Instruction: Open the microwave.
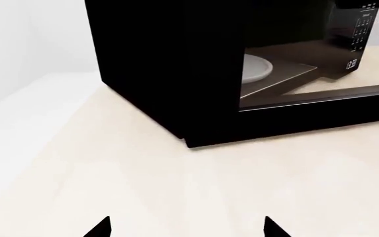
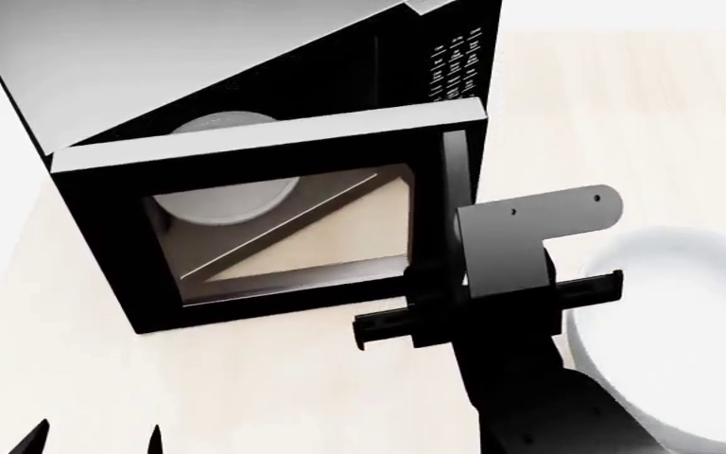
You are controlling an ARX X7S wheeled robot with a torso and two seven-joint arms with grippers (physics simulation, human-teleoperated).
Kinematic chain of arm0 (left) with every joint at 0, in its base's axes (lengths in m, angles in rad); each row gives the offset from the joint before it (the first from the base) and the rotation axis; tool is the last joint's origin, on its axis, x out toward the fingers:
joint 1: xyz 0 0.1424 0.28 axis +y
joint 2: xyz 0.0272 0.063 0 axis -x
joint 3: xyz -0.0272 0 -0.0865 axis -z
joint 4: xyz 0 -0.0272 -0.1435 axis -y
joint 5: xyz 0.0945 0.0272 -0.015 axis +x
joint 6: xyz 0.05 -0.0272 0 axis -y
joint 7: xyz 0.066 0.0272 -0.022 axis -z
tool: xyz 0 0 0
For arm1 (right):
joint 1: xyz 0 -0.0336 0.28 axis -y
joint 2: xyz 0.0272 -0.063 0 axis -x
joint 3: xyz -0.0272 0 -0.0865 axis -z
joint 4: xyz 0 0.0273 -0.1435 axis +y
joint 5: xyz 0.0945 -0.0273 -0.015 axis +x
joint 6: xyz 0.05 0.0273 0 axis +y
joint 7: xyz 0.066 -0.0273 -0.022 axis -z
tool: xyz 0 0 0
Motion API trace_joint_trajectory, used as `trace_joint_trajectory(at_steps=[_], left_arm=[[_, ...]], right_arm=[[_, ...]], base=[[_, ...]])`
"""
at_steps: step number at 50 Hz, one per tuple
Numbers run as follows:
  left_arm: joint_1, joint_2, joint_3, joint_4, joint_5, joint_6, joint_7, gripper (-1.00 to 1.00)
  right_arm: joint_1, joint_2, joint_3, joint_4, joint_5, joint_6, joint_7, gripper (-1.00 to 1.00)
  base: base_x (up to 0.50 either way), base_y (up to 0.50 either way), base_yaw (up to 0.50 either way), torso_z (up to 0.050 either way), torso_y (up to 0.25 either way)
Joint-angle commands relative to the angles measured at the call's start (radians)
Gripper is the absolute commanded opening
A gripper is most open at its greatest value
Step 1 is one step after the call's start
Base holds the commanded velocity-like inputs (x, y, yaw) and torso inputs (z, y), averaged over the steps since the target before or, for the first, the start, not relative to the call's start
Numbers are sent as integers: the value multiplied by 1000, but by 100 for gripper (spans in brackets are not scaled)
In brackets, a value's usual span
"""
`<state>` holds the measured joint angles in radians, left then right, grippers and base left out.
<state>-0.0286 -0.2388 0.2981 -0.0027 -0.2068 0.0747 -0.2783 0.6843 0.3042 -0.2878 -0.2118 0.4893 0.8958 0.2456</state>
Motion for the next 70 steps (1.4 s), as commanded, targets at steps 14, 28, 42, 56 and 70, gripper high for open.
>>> trace_joint_trajectory(at_steps=[14, 28, 42, 56, 70], left_arm=[[-7, -5, 9, -18, -8, -8, -12, 100], [-3, -11, 13, -14, -12, -4, -18, 100], [-5, -15, 20, -10, -14, -5, -24, 100], [-2, -19, 24, -9, -18, -1, -28, 100], [-14, -20, 28, -22, -26, -2, -28, 100]], right_arm=[[-64, -3, 35, -268, 135, 27, 33, -100], [-95, -6, 39, -294, 144, 10, 46, -100], [-99, -2, 31, -277, 126, -20, 51, 100], [-143, 34, 90, -320, 148, -62, 49, 100], [-113, 71, 166, -508, 255, 85, 151, 100]], base=[[0, 0, 0, 1, 4], [0, 0, 0, 1, 4], [0, 0, 0, 1, 2], [0, 0, 0, 0, 1], [0, 0, 0, 0, 0]])
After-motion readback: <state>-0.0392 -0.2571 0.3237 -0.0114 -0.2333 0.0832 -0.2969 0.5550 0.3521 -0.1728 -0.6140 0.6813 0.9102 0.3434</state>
